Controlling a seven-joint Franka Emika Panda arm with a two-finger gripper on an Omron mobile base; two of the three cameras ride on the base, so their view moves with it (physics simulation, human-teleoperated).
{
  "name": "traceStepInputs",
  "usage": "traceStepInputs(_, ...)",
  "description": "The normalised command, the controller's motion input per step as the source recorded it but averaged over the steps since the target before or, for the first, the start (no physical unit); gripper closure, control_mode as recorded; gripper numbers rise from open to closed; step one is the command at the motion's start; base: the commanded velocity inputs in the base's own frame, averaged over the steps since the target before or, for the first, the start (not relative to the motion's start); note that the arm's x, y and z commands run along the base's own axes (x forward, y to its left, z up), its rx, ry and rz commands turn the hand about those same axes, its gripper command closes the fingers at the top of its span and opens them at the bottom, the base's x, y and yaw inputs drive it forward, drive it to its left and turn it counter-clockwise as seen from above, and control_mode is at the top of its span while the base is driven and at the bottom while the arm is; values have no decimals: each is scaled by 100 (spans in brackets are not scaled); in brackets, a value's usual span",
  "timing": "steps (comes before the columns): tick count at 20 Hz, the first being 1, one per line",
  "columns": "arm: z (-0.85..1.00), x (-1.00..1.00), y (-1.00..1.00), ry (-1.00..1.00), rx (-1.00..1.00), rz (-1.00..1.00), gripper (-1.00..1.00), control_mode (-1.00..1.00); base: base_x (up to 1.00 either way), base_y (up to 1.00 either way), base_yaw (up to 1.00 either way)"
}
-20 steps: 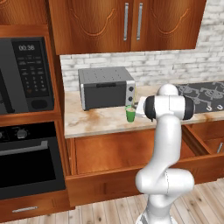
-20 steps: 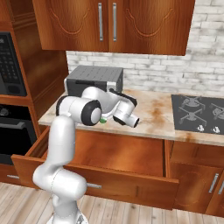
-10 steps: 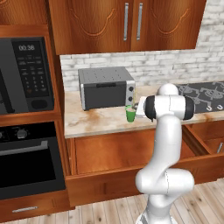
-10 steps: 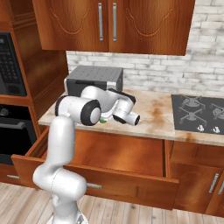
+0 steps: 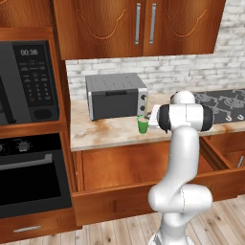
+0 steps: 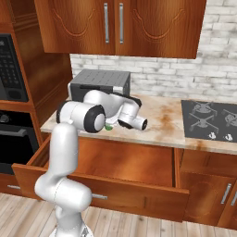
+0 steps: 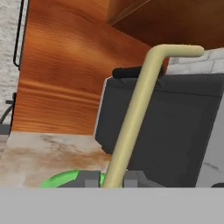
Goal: Pick up the straw from the left drawer and put it inside the smoothie cup.
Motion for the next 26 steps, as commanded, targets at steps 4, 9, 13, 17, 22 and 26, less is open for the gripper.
traceStepInputs(4,0,10,4,0,-7,-3,100,-100,0,0,0)
traceStepInputs(9,0,9,3,0,-5,-2,-100,-100,0,0,0)
traceStepInputs(13,0,3,0,0,-2,-1,-100,-100,0,0,0)
traceStepInputs(17,0,0,0,0,-1,-1,-100,-100,0,0,0)
traceStepInputs(22,0,0,0,0,0,-1,-100,-100,0,0,0)
traceStepInputs(26,0,0,0,0,0,0,-100,-100,0,0,0)
